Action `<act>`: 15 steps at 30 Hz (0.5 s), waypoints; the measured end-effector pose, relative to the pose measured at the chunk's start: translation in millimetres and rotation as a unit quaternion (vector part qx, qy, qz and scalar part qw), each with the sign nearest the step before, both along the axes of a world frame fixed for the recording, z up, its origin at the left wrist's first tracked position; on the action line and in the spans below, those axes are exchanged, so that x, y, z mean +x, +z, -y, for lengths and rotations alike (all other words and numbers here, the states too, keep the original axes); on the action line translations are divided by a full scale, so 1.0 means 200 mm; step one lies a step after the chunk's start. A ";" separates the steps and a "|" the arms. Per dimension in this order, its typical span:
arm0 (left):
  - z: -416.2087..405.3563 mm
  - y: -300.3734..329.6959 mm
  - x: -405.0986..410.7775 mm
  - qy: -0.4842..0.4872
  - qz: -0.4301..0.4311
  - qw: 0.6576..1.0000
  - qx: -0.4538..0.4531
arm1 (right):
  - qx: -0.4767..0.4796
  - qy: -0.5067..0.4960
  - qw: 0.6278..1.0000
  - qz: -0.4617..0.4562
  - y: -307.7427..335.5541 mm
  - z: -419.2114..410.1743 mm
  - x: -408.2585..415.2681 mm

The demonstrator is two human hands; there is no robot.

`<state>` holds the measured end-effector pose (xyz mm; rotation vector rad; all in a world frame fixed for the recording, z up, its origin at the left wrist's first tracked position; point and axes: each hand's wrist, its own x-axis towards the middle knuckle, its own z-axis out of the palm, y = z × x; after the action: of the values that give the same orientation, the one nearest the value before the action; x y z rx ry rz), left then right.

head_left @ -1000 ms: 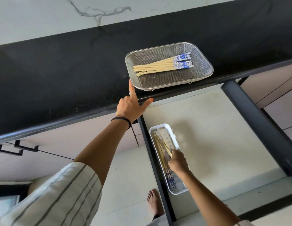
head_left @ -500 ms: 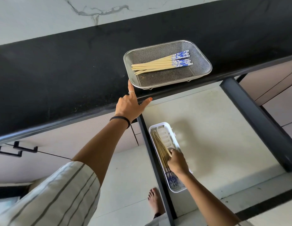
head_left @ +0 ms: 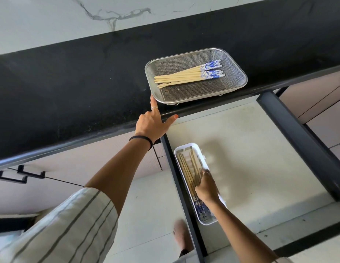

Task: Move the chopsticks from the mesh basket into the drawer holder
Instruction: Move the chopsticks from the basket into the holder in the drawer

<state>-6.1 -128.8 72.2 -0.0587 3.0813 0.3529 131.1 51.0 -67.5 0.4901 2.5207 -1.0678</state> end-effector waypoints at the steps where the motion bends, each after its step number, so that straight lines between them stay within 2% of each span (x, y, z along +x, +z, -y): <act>1: 0.00 0.00 0.00 0.000 -0.003 1.000 0.001 | -0.006 0.002 1.000 0.008 0.00 0.01 -0.01; 5: 0.00 0.00 0.01 0.002 -0.017 1.000 -0.001 | -0.030 0.017 0.998 0.057 -0.01 0.02 -0.02; 15: 0.01 -0.01 0.00 -0.001 -0.007 1.000 -0.020 | -0.023 0.067 0.996 0.058 0.01 -0.04 -0.02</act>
<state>-5.4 -130.9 70.9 -0.0533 3.1018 0.2944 127.6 58.4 -64.6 0.3527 2.3863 -1.0142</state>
